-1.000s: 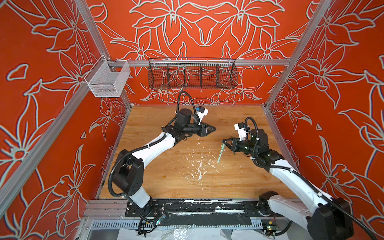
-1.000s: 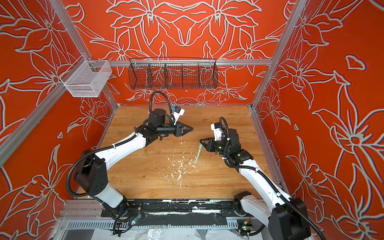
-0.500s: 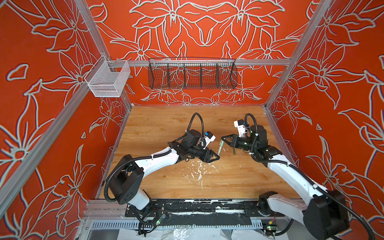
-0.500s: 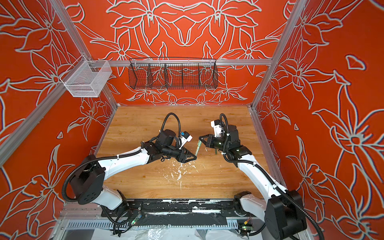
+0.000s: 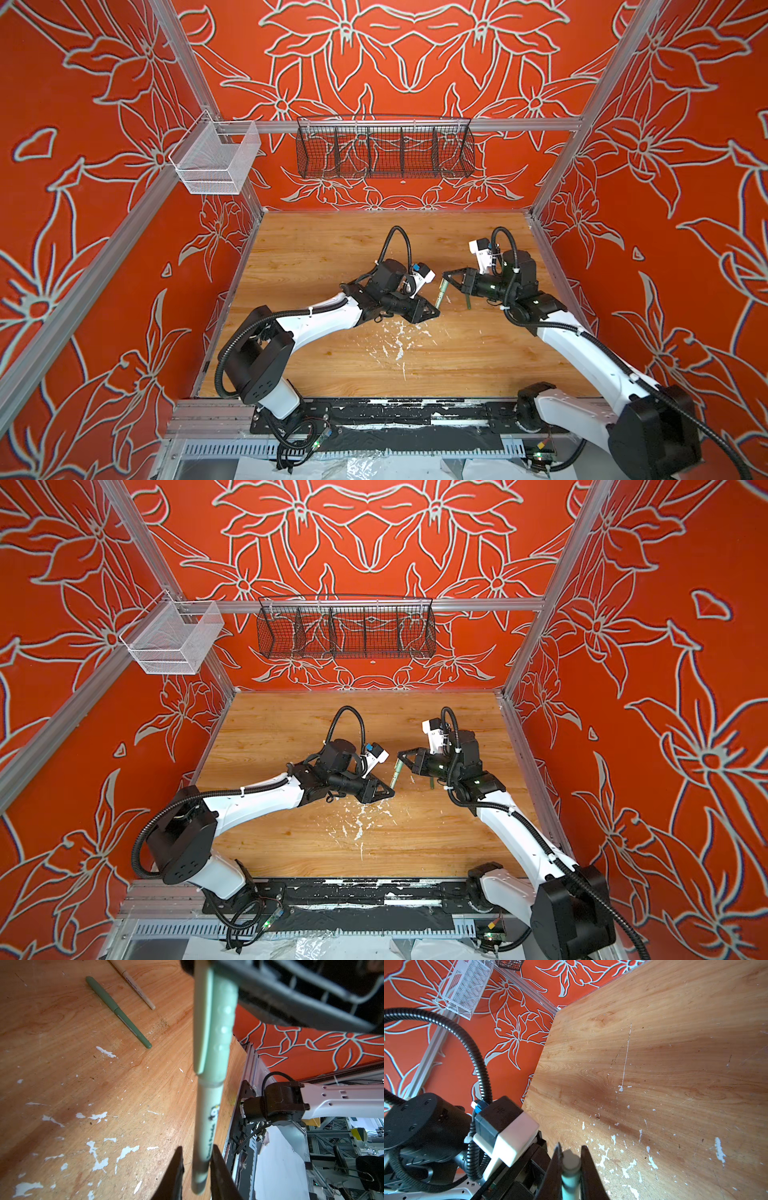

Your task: Insert the pens into the pen caps

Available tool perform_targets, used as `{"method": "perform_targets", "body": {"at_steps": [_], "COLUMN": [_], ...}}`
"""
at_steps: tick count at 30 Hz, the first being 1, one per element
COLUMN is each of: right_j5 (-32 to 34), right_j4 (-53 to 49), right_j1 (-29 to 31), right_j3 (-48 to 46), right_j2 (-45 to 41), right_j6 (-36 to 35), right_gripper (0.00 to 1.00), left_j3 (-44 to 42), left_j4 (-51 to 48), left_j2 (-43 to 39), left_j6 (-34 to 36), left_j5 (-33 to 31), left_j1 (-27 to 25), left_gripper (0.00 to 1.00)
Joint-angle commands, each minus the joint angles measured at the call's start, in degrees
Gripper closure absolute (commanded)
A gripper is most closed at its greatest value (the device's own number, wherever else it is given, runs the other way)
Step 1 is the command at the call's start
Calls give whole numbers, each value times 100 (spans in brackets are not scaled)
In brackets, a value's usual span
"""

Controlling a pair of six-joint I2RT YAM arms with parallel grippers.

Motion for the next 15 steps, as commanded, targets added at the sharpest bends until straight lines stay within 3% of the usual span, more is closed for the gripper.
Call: {"method": "perform_targets", "body": {"at_steps": [1,11,15], "right_j5": [-6,178,118], "right_j4": [132,58,132], "right_j1": [-28,-36,-36], "right_j3": [-55,-64,-64], "right_j2": [-108,-220,-194], "right_j6": [92,6,71], "right_gripper": [100,100,100], "left_j3": [121,-41,-25], "left_j4": [116,135,130], "left_j2": [75,-59,-68], "left_j6": [-69,-174,-174], "left_j5": [154,305,269], "left_j1": [-32,-69,-78], "left_gripper": [79,74,88]}}
